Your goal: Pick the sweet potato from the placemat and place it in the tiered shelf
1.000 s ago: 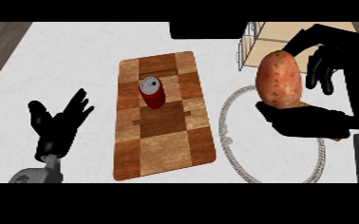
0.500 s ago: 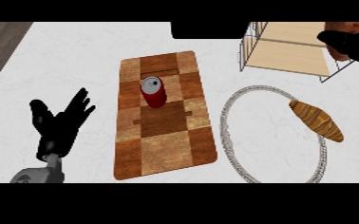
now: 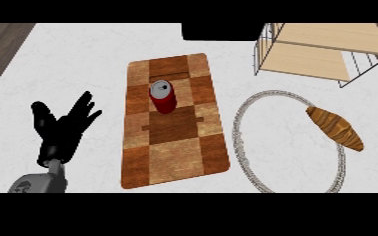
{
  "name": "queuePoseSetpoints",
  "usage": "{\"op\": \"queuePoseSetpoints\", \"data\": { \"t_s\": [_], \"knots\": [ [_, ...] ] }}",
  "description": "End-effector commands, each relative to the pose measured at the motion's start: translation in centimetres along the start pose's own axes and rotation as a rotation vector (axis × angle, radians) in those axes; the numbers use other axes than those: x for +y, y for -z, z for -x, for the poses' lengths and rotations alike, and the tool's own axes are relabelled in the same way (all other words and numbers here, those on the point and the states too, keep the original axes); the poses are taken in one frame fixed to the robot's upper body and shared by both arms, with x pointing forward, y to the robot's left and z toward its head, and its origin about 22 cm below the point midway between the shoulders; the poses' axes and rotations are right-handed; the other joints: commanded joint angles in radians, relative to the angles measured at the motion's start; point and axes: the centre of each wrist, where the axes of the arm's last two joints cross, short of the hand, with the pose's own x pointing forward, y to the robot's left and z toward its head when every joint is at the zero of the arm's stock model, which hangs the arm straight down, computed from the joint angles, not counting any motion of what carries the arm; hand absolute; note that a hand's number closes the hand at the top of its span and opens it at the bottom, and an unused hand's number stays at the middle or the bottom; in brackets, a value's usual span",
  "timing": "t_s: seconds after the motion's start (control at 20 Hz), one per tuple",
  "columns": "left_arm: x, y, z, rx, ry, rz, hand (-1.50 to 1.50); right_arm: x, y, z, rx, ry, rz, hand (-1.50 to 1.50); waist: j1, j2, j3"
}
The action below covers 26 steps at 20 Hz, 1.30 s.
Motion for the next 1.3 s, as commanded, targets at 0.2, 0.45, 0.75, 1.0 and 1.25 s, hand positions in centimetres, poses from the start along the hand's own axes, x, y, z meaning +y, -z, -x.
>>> {"op": "queuePoseSetpoints", "data": {
  "t_s": [0.2,0.45,0.75,1.0,1.25],
  "knots": [
    [-0.4,-1.2,3.2,0.068,0.003,0.004,0.0,0.0,4.4,3.1,0.016,-0.06,-0.087,1.5,0.001,0.006,-0.005],
    [1.1,-1.2,2.1,0.078,0.015,0.001,0.0,3.0,6.5,4.1,0.003,-0.112,-0.106,1.5,0.007,0.008,-0.006],
    [0.7,-0.3,0.2,0.06,0.014,0.027,0.0,2.3,9.6,6.4,0.021,-0.124,-0.077,1.5,0.027,0.016,-0.005],
    [0.8,0.5,1.6,0.054,0.004,-0.003,0.0,3.6,10.5,8.7,0.007,-0.137,-0.054,1.5,0.012,0.014,-0.006],
    [-1.9,0.1,2.6,0.07,-0.012,0.022,0.0,6.2,10.9,7.5,-0.034,-0.11,-0.038,1.5,0.01,0.012,-0.005]
  ]
}}
